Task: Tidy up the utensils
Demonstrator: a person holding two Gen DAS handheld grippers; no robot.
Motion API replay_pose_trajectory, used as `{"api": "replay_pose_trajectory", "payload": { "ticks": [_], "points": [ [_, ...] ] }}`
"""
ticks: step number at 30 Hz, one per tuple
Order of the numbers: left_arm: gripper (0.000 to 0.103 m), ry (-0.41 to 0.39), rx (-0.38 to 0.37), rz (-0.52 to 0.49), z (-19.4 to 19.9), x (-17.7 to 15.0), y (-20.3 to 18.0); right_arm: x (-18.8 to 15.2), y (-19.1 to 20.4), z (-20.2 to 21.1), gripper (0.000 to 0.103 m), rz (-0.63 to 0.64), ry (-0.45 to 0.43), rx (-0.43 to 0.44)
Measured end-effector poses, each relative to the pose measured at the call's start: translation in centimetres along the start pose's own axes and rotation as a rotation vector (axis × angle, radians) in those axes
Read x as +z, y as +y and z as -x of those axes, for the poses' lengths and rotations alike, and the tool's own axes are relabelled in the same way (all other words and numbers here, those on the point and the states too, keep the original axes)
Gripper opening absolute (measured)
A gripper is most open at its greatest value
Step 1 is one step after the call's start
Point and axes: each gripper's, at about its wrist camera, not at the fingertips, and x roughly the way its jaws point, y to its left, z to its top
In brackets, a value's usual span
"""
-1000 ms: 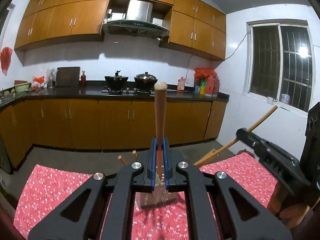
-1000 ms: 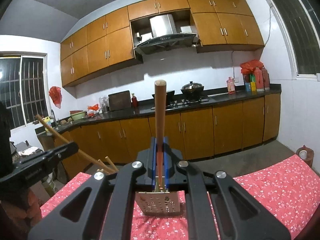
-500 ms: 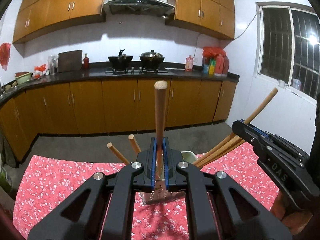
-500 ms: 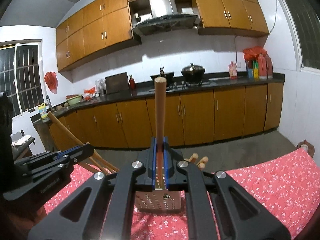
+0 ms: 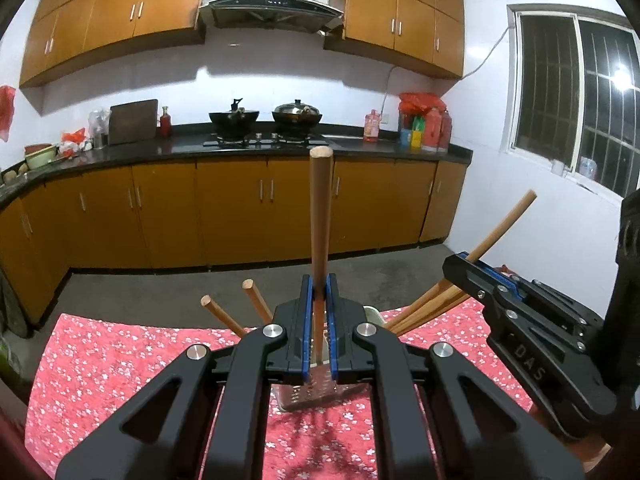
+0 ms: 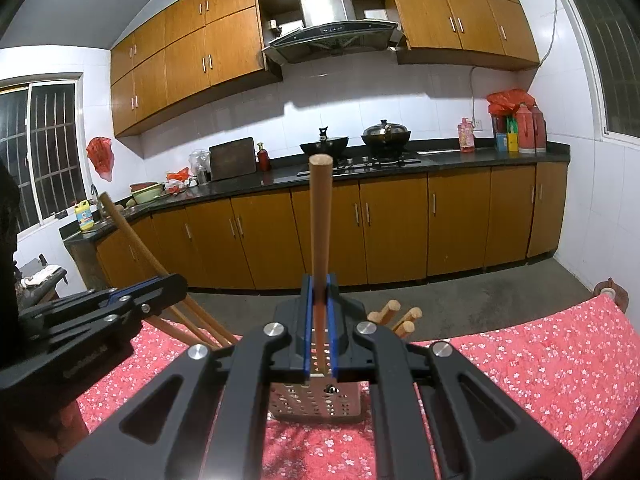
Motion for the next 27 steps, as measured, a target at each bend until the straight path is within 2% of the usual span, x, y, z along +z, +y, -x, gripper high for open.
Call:
{"api": "replay_pose_trajectory", "payload": {
  "ticks": [11,14,15,17,19,22,25,27],
  "points": [
    [0.007,0.040,-0.002,0.024,-1.9,0.8,0.1,0.2,0.1,-0.1,0.008,0.004,0.003,-0.003],
    [0.009,0.032,-0.008,0.050,-1.5,0.5,0.8,0.1,-0.4,0.1,0.019,-0.016,0.000,0.003],
    [0.011,0.026,-0.006,0.054,-1.3,0.5,0.9,0.1,-0.6,0.3,0.020,-0.024,-0.003,0.001],
    [0.027,0.010,-0.003,0.068,-0.7,0.5,1.4,0.1,-1.0,0.6,0.020,-0.037,-0.003,0.005],
    [0.039,-0.022,0.002,0.087,0.4,0.6,1.9,0.1,-1.4,1.2,0.020,-0.047,-0.010,0.007],
    [0.040,-0.059,0.000,0.111,1.7,0.8,2.7,0.0,-1.7,2.3,0.023,-0.054,-0.023,0.008],
    [0.049,-0.086,0.006,0.123,3.3,0.4,3.4,-0.4,-1.7,3.6,0.031,-0.053,-0.037,0.007],
    [0.056,-0.106,0.025,0.111,4.4,-0.4,3.7,-1.1,-1.5,5.0,0.042,-0.046,-0.052,-0.004]
  ]
}}
